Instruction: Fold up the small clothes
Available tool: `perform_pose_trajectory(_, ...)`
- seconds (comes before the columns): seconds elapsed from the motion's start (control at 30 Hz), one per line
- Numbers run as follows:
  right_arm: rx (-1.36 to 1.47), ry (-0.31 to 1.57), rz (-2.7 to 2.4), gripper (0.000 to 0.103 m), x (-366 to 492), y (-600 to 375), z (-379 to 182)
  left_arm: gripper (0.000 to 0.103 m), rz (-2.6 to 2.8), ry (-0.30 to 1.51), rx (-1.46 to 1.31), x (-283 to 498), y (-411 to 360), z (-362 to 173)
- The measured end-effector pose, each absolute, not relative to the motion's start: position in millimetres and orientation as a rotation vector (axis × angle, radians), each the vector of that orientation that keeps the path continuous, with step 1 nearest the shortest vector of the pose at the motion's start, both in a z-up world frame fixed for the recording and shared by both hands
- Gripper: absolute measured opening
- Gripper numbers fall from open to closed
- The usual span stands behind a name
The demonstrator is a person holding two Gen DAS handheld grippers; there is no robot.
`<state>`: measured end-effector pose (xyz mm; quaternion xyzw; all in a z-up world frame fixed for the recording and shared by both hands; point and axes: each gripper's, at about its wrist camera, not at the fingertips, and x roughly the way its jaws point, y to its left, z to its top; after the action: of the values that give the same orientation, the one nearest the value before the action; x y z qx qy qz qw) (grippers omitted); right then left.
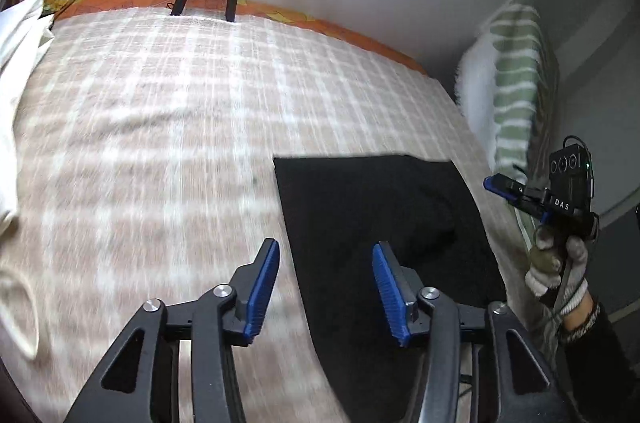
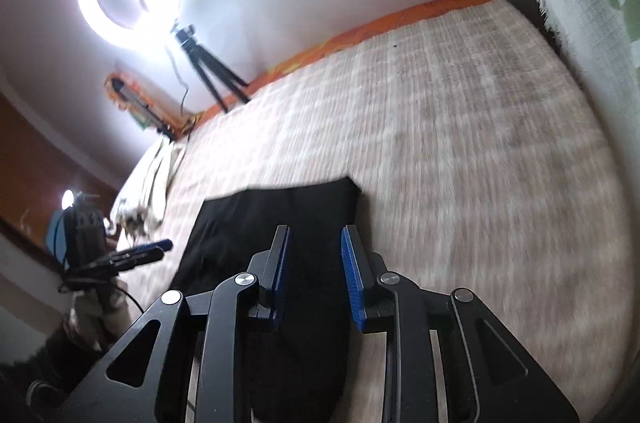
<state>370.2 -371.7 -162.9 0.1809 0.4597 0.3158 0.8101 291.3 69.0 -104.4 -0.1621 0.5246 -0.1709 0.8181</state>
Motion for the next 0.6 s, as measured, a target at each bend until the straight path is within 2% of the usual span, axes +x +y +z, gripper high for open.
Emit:
perform_pose_trajectory(0.07,0.413,0.995,0.67,0.025,385,-370,-169,0.059,-0.347,1.128,-0.369,305,74,-114)
perform_pose_trajectory(0.23,0.459,1.02,0.652,0.026,409,-366,-185,0.058,-0.346,1.105,-0.472,322,81,-129)
perform_pose_trajectory(0.27,0.468,1.023,0.654,0.026,412,-365,-188,0.054,-0.346,1.1,-0.482,325,81,-130)
perform_pose_trajectory(0.37,0.47,1.031,0.666,0.026,418,-358,-192,0.03,-0.365,1.111,-0.521,335,79,-136)
perform_pose_trajectory(0.43,0.468,1.03,0.688,0.026,421,-352,-194,0.023,-0.363,1.104,-0.529,338,77,-139)
perform_pose_trajectory(0.47,0.463,1.031,0.699,0.025,421,-350,-194,0.01,-0.361,1.1,-0.528,339,76,-139)
perform_pose_trajectory(0.5,0.453,1.033,0.706,0.02,421,-346,-194,0.001,-0.35,1.095,-0.528,339,75,-140)
perform_pose_trajectory(0.53,0.441,1.029,0.707,0.006,419,-347,-193,0.002,-0.345,1.086,-0.539,337,76,-138)
perform_pose_trajectory(0.6,0.399,1.019,0.706,0.002,417,-343,-189,0.001,-0.332,1.05,-0.535,333,77,-131)
